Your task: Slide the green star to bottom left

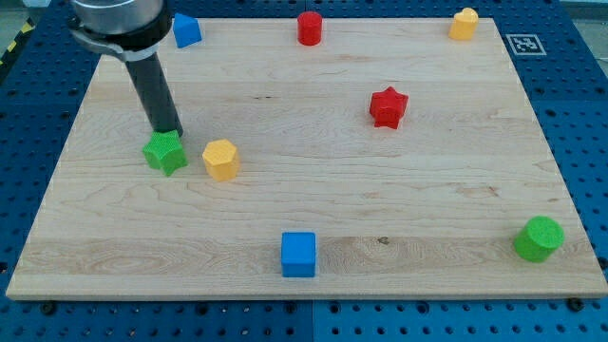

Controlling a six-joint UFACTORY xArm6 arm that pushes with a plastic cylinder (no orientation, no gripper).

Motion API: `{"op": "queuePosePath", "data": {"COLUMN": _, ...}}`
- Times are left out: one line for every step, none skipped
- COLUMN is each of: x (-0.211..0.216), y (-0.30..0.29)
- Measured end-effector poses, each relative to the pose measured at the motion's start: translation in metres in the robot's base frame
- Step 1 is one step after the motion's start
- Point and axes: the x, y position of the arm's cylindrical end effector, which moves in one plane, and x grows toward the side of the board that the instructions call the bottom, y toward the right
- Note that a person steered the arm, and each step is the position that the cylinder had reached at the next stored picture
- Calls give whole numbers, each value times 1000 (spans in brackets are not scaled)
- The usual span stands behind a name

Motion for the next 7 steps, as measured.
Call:
{"op": "queuePosePath", "data": {"x": 11, "y": 15}}
{"op": "queuePosePath", "data": {"x": 24, "y": 22}}
{"op": "queuePosePath", "data": {"x": 32, "y": 20}}
{"op": "queuePosePath", "data": {"x": 44, "y": 18}}
{"op": "queuePosePath", "data": {"x": 66, "y": 15}}
{"op": "queuePosePath", "data": {"x": 92, "y": 10}}
{"op": "queuePosePath", "data": {"x": 110, "y": 9}}
